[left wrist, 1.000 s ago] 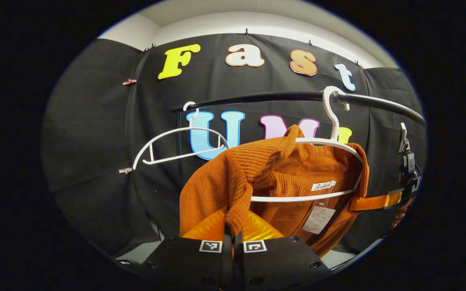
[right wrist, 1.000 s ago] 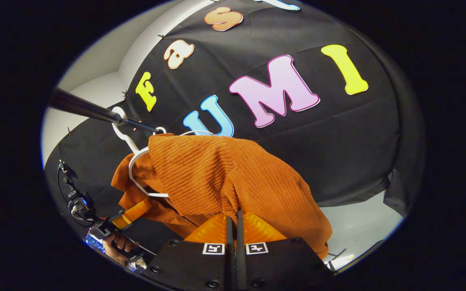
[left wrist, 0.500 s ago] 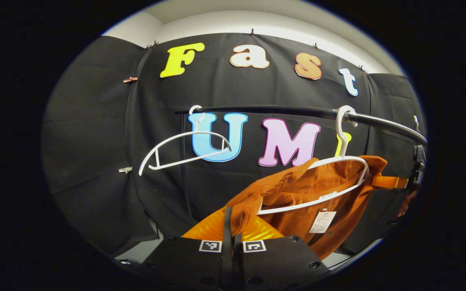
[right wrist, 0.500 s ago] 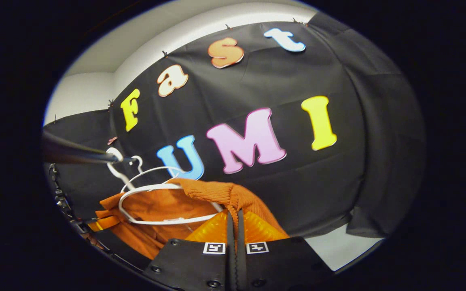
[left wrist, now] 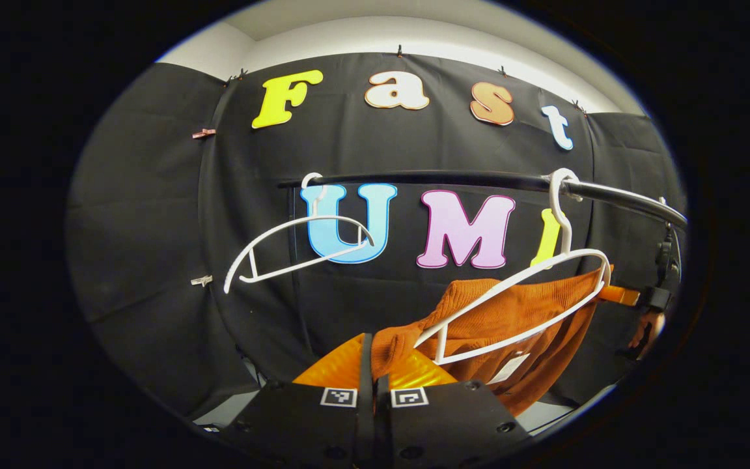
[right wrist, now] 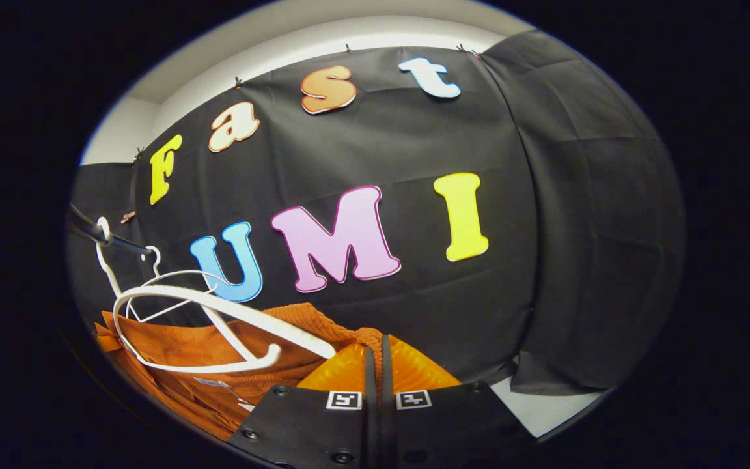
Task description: Grasp the clothes on the hanger with both hands and then place them into the laundry hamper below.
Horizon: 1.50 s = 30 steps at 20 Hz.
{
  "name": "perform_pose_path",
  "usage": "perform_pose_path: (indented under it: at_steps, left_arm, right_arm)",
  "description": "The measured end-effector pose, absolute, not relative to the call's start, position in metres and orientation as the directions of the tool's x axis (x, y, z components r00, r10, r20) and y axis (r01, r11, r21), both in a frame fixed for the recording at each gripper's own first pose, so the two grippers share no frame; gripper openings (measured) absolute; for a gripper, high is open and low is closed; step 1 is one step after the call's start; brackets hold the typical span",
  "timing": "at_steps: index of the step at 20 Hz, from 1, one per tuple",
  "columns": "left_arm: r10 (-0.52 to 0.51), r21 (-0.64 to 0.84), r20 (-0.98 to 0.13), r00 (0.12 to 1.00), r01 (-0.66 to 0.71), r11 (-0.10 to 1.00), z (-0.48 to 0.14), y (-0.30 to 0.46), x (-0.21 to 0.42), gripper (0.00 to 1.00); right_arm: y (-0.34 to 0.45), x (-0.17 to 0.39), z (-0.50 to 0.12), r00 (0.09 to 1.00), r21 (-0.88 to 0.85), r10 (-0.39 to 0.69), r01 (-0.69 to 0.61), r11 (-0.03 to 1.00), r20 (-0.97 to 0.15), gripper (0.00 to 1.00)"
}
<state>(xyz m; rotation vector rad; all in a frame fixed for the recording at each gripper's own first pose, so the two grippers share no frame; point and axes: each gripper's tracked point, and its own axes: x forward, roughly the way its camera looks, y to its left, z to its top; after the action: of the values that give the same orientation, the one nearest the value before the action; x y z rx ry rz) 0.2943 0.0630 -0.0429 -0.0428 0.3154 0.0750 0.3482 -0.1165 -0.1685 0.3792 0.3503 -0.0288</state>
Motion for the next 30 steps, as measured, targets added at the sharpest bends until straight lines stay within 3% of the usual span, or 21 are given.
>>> perform_pose_path:
  at_steps: [6, 10, 22, 30]
  left_arm:
    - [0.144, -0.006, -0.376, 0.916, -0.157, 0.988, -0.089, 0.103, 0.279, 0.05]
    - [0.135, -0.005, -0.429, 0.893, -0.152, 0.988, -0.132, 0.106, 0.257, 0.05]
    - [-0.169, -0.169, -0.261, 0.950, 0.127, 0.977, -0.102, -0.015, 0.247, 0.05]
    - [-0.203, -0.172, -0.245, 0.948, 0.163, 0.971, -0.131, -0.044, 0.261, 0.05]
  right_arm:
    - [-0.038, 0.304, -0.195, 0.913, 0.443, 0.211, -0.038, 0.896, -0.350, 0.04]
    - [0.014, 0.276, -0.182, 0.891, 0.513, 0.330, -0.135, 0.848, -0.311, 0.04]
    - [0.113, 0.231, -0.118, 0.829, 0.536, 0.526, -0.360, 0.764, -0.192, 0.04]
    - [0.120, 0.231, -0.148, 0.814, 0.485, 0.535, -0.383, 0.787, -0.227, 0.05]
